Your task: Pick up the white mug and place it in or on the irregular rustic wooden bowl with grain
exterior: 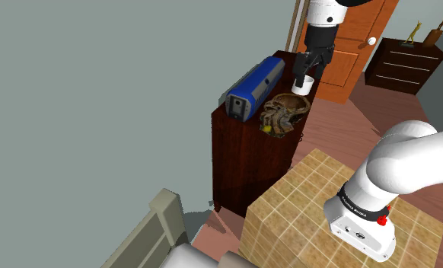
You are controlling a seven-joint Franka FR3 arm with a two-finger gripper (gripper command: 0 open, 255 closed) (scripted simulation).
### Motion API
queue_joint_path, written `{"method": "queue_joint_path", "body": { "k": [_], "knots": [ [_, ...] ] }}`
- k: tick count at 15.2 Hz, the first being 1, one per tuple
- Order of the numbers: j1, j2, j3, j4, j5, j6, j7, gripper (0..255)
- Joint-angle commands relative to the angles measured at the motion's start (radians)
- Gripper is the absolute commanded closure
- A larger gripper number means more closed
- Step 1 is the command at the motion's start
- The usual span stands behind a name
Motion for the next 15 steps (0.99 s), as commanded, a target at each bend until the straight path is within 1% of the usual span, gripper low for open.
{"method": "queue_joint_path", "body": {
  "k": [1,9,15],
  "knots": [
    [0.0,0.0,0.0,0.0,0.0,0.0,0.0,0],
    [-0.057,0.174,-0.148,0.022,-0.079,0.17,-0.135,0],
    [-0.085,0.344,-0.254,0.09,-0.098,0.287,-0.238,0]
  ]
}}
